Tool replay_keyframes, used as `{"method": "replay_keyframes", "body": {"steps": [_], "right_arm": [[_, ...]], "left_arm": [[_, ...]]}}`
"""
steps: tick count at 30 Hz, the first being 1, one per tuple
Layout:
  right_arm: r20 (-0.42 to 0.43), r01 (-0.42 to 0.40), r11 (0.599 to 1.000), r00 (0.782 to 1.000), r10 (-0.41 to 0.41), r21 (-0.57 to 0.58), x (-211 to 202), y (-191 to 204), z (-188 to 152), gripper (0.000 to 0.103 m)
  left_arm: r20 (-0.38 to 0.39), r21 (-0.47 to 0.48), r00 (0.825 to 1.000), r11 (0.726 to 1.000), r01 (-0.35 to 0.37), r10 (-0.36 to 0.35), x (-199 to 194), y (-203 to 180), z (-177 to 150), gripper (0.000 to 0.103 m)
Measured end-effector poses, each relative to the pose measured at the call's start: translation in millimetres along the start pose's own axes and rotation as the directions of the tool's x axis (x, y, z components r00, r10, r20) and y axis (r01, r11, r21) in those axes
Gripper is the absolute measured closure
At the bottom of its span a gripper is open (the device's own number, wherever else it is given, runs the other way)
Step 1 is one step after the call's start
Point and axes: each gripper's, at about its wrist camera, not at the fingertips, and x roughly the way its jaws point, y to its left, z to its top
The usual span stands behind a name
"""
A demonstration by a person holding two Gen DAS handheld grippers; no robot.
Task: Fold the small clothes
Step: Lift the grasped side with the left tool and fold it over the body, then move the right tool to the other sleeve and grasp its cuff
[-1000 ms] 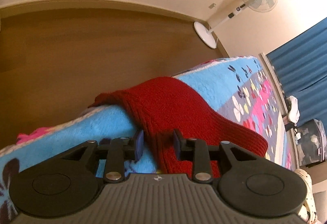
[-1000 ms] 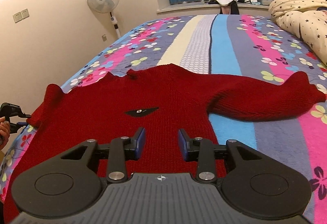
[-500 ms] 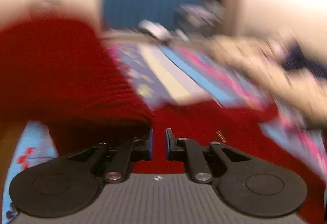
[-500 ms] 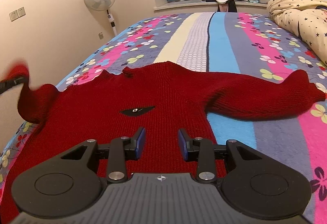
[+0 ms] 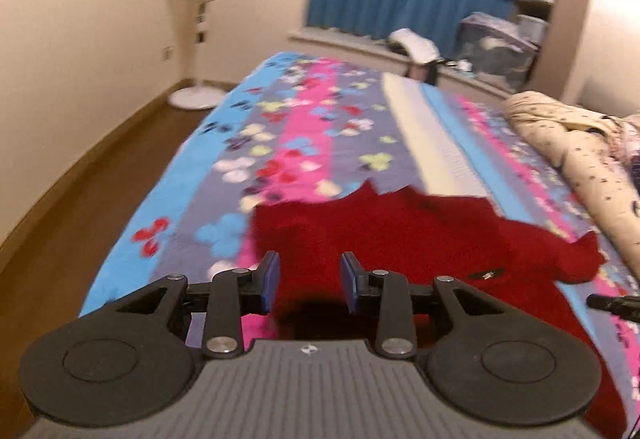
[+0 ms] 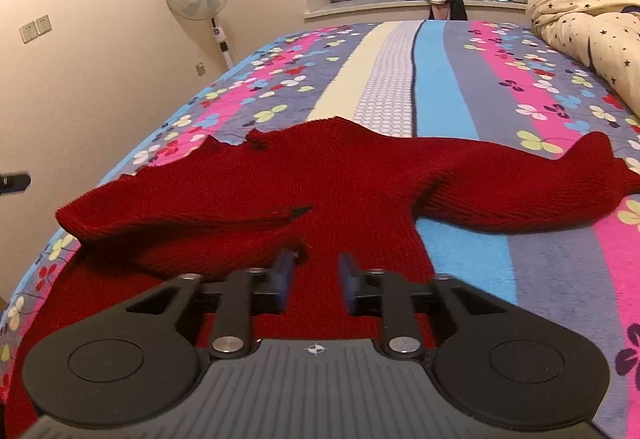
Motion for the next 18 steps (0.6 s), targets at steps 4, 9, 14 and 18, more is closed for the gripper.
{"method": "replay_keyframes", "body": {"steps": [4, 9, 14, 18], "right_arm": [[-0.036, -0.044, 0.997, 0.998, 0.047, 0.059, 12.5, 0.8, 0.7, 0.087], [-0.058, -0.083, 0.993, 0.994, 0.089, 0.089, 32.4, 8.3, 1.8, 0.079], [-0.060, -0.117, 0.984, 0.990, 0.126, 0.137, 53.1, 11.7, 4.7, 0.070], [-0.022, -0.194, 0.957, 0.979, 0.203, 0.215, 66.2, 14.8, 13.4, 0.067]], "left_arm": [[-0.112, 0.101, 0.977, 0.980, -0.169, 0.180, 19.0, 2.8, -30.9, 0.067], [-0.141, 0.137, 0.964, 0.969, -0.207, 0.226, 31.8, 7.9, -35.6, 0.067], [-0.157, 0.158, 0.957, 0.963, -0.220, 0.244, 40.2, 5.5, -36.8, 0.066], [-0.157, 0.172, 0.957, 0.961, -0.216, 0.243, 49.1, -2.4, -40.8, 0.066]]}}
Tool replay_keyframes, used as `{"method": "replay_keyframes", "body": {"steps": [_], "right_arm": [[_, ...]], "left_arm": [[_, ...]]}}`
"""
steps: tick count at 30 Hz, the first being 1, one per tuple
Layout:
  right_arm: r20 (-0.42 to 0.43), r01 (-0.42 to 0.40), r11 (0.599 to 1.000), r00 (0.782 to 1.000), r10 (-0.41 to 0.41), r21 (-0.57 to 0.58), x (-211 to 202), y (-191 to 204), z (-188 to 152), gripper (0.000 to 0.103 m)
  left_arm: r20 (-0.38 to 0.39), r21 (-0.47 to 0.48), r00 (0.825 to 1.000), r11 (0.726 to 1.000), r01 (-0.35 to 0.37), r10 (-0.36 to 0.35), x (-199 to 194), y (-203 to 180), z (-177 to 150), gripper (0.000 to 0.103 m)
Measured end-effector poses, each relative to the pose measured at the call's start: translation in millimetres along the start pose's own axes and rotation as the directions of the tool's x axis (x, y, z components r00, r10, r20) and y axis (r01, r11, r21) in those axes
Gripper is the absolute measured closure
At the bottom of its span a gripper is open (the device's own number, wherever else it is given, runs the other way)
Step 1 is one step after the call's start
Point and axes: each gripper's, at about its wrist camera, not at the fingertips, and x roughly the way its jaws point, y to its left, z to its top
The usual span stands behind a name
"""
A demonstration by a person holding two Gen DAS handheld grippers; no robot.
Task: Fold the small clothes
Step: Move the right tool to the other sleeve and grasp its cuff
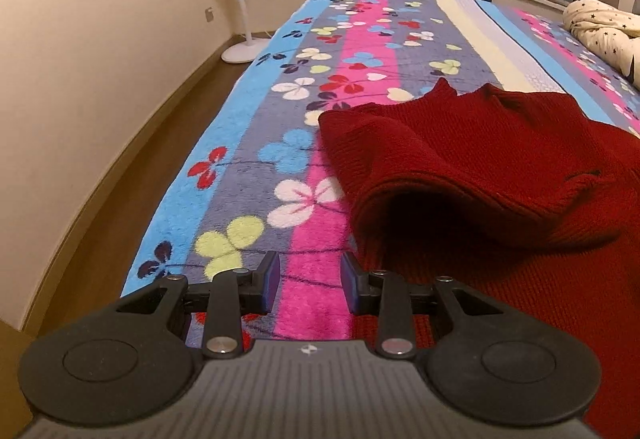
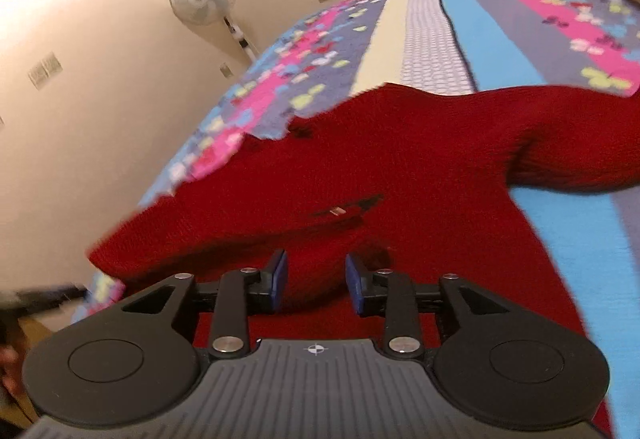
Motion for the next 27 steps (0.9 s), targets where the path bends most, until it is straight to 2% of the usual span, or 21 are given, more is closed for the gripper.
{"method": "replay_keyframes", "body": {"steps": [3, 6, 8, 18, 19, 21, 23, 24, 25, 27], "right_arm": [[0.006, -0.041, 0.999, 0.999, 0.041, 0.013, 14.7, 5.8, 7.5, 0.053], [-0.013, -0.005, 0.999, 1.000, 0.005, 0.037, 34.3, 6.8, 13.0, 0.041], [-0.015, 0.029, 0.999, 0.999, -0.029, 0.041, 46.9, 5.8, 14.8, 0.028], [-0.047, 0.181, 0.983, 0.982, -0.180, 0.012, 95.7, 3.4, 14.0, 0.020], [-0.051, 0.197, 0.980, 0.979, -0.198, -0.006, 98.4, 5.5, 13.8, 0.023], [-0.048, 0.266, 0.960, 0.961, -0.271, -0.090, 102.3, 15.2, 13.1, 0.039], [-0.026, 0.347, 0.923, 0.934, -0.356, -0.167, 101.8, 21.9, 12.8, 0.083], [-0.016, 0.354, 0.921, 0.932, -0.361, -0.161, 99.0, 20.7, 14.5, 0.089], [-0.007, 0.338, 0.932, 0.940, -0.342, -0.132, 94.6, 17.8, 17.7, 0.092], [0.059, 0.304, 0.948, 0.952, -0.299, -0.095, 79.7, 18.6, 27.3, 0.094]], "left_arm": [[0.001, 0.017, 1.000, 1.000, -0.003, 0.003, 4.4, -4.7, 0.5, 0.066], [-0.008, 0.034, 1.000, 0.999, -0.014, 0.014, 7.9, -9.6, 0.6, 0.066], [-0.011, 0.040, 1.000, 0.999, -0.013, 0.014, 9.9, -12.1, 1.3, 0.066], [-0.006, 0.054, 1.000, 0.998, -0.015, 0.016, 12.8, -15.1, 2.4, 0.066], [-0.007, 0.055, 1.000, 0.998, -0.016, 0.016, 13.2, -15.1, 2.4, 0.066], [-0.006, 0.054, 1.000, 0.998, -0.014, 0.015, 13.4, -14.9, 2.7, 0.066], [-0.001, 0.050, 1.000, 0.999, -0.011, 0.012, 13.4, -14.3, 3.7, 0.066], [0.002, 0.047, 1.000, 0.999, -0.010, 0.010, 13.2, -14.2, 4.3, 0.066], [0.006, 0.044, 1.000, 0.999, -0.009, 0.009, 12.7, -14.1, 5.2, 0.066], [0.011, 0.037, 1.000, 0.999, -0.009, 0.008, 12.3, -13.9, 6.4, 0.066]]}}
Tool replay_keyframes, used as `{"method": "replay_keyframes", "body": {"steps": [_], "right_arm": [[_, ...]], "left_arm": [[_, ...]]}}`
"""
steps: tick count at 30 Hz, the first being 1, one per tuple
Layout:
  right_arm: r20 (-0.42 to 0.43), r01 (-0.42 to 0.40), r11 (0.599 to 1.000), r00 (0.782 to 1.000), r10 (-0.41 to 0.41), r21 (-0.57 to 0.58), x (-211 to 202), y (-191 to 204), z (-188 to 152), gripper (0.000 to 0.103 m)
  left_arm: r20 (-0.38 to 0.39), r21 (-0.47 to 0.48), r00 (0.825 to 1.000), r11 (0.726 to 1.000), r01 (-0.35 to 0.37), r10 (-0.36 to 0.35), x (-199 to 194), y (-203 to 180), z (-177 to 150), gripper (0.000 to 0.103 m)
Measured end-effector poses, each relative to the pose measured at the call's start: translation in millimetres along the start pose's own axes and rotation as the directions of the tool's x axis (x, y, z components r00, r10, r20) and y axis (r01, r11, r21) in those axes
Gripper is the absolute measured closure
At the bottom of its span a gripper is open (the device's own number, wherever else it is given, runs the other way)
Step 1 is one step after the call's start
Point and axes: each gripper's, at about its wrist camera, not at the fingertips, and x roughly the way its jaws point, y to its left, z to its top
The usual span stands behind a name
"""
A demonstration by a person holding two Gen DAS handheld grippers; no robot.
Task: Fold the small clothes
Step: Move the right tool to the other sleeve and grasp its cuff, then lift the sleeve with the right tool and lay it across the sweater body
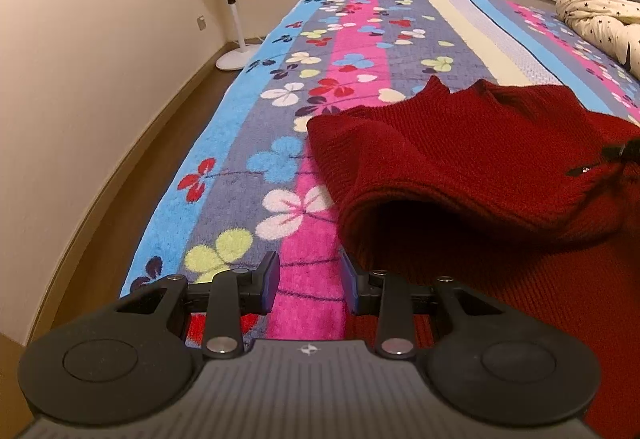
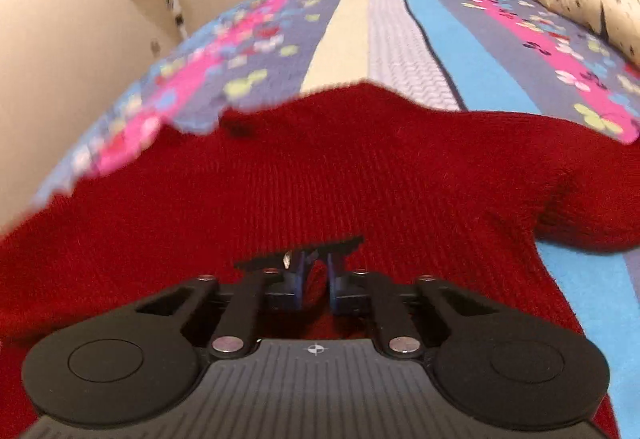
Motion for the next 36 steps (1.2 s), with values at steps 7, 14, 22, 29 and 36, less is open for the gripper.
{"method": "replay_keyframes", "body": {"steps": [7, 14, 22, 29, 36], "right_arm": [[0.542, -0.174, 0.982, 0.819, 0.187, -0.075, -100.8, -7.3, 29.9, 0.095], [-0.038, 0.127, 0.922, 0.992, -0.121, 0.365, 1.0, -92.3, 11.7, 0.092], [-0.009, 0.069, 0.923, 0.997, -0.070, 0.378, 6.9, -93.1, 10.1, 0.071], [0.143, 0.061, 0.953, 0.984, -0.107, 0.296, -17.6, -84.2, 22.1, 0.103], [0.124, 0.065, 0.955, 0.987, -0.105, 0.290, -17.6, -89.9, 28.1, 0.098]], "left_arm": [[0.021, -0.016, 1.000, 1.000, 0.012, -0.011, -1.9, 1.5, 4.1, 0.066], [0.014, -0.011, 1.000, 1.000, 0.019, -0.019, 1.5, -0.8, 5.0, 0.066], [0.009, -0.010, 1.000, 1.000, 0.020, -0.020, 4.5, -0.9, 4.9, 0.066], [0.010, -0.011, 1.000, 1.000, 0.025, -0.025, 5.7, -2.1, 5.6, 0.066], [0.004, -0.005, 1.000, 1.000, 0.024, -0.024, 7.7, -2.4, 5.2, 0.066]]}}
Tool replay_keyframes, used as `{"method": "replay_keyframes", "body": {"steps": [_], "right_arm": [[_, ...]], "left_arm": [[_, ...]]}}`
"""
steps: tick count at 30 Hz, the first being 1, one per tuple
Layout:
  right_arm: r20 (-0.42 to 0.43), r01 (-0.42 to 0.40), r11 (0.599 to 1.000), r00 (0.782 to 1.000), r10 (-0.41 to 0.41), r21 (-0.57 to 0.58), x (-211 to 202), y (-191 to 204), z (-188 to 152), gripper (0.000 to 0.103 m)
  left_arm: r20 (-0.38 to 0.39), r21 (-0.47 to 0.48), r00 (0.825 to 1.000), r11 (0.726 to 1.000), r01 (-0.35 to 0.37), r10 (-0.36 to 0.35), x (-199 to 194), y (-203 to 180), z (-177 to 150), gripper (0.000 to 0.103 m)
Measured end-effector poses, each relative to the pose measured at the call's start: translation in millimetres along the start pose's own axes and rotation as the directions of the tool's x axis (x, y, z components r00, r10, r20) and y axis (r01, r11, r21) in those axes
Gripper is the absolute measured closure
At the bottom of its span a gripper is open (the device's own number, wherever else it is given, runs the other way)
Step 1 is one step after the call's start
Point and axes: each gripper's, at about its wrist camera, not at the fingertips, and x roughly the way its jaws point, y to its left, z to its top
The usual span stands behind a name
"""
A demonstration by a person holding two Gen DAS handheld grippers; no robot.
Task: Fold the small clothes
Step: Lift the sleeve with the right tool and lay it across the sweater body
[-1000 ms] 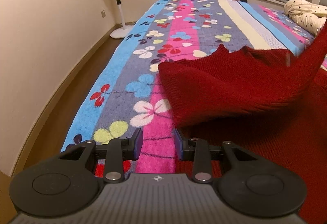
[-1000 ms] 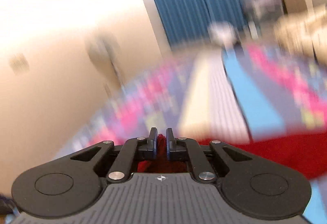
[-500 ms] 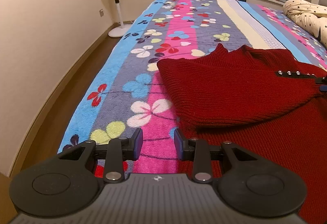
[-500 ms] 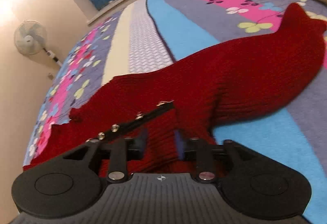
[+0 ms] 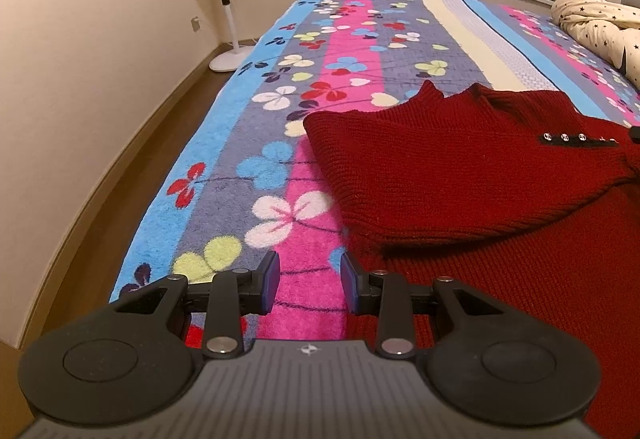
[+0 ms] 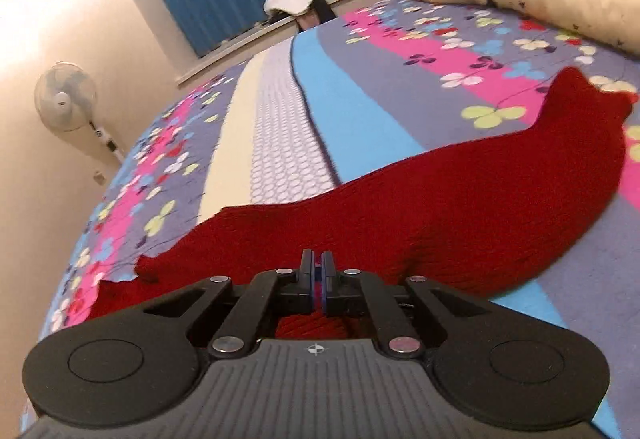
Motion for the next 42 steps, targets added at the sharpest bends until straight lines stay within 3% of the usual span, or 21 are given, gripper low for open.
{"method": "replay_keyframes", "body": {"steps": [1, 2, 4, 5, 8, 14, 21, 23, 24, 29, 35, 36, 38, 42], "right_arm": [[-0.002, -0.020, 0.999, 1.000, 0.020, -0.029, 0.3, 5.1, -0.8, 0.097], [-0.024, -0.039, 0.998, 0.999, 0.037, -0.052, 3.4, 9.1, -2.6, 0.088], [-0.142, -0.029, 0.998, 0.990, 0.020, -0.063, 19.6, 9.8, -10.2, 0.062], [-0.206, -0.009, 0.997, 0.978, -0.006, -0.072, 29.5, 7.6, -16.2, 0.060], [-0.173, 0.002, 0.989, 0.984, -0.029, -0.150, 25.8, 18.1, -17.7, 0.061], [-0.106, -0.001, 0.995, 0.994, -0.010, -0.096, 11.7, 10.2, 1.0, 0.061], [0.035, 0.109, 0.994, 0.994, -0.108, -0.004, -16.3, -61.6, 61.0, 0.062], [0.047, 0.131, 0.989, 0.990, -0.134, 0.062, -19.6, -94.3, 75.2, 0.079], [0.054, 0.148, 0.985, 0.987, -0.153, 0.094, -20.4, -107.5, 79.3, 0.081], [0.114, 0.216, 0.920, 0.957, -0.265, 0.326, -33.9, -179.4, 94.9, 0.082], [0.068, 0.259, 0.766, 0.928, -0.366, 0.589, -36.7, -245.9, 77.5, 0.078], [0.048, 0.259, 0.740, 0.929, -0.366, 0.621, -33.3, -252.4, 72.5, 0.076], [0.016, 0.253, 0.703, 0.936, -0.352, 0.665, -25.1, -260.0, 63.6, 0.061], [0.015, 0.188, 0.683, 0.960, -0.281, 0.706, -10.6, -267.1, 49.4, 0.057]], "left_arm": [[-0.001, -0.003, 1.000, 1.000, 0.001, -0.001, 0.2, 0.1, 0.3, 0.066], [-0.001, -0.004, 1.000, 1.000, 0.001, -0.001, 0.2, -0.2, 0.4, 0.066], [-0.001, 0.004, 1.000, 1.000, 0.003, -0.003, 0.6, -0.8, 0.0, 0.066], [-0.002, 0.009, 1.000, 1.000, 0.003, -0.003, 0.8, -1.5, -0.3, 0.066], [-0.003, 0.012, 1.000, 1.000, 0.000, 0.000, 1.8, -2.0, -0.6, 0.066], [-0.003, 0.000, 1.000, 1.000, 0.001, -0.001, 1.6, -1.0, 0.0, 0.066], [-0.003, 0.002, 1.000, 1.000, 0.003, -0.003, 1.7, -0.4, -0.4, 0.066], [-0.003, 0.001, 1.000, 1.000, 0.005, -0.005, 1.8, -1.0, -0.2, 0.066], [-0.003, 0.002, 1.000, 1.000, 0.006, -0.006, 2.1, -1.7, -0.3, 0.066], [-0.008, 0.015, 1.000, 1.000, 0.006, -0.006, 4.3, -6.3, -0.8, 0.066], [-0.008, 0.018, 1.000, 1.000, 0.007, -0.007, 5.5, -9.4, 0.9, 0.066], [-0.008, 0.018, 1.000, 1.000, 0.008, -0.008, 5.5, -9.9, 0.9, 0.066], [-0.008, 0.020, 1.000, 1.000, 0.009, -0.008, 5.5, -11.0, 0.9, 0.066], [-0.006, 0.026, 1.000, 1.000, 0.010, -0.010, 4.4, -11.2, 0.2, 0.066]]}}
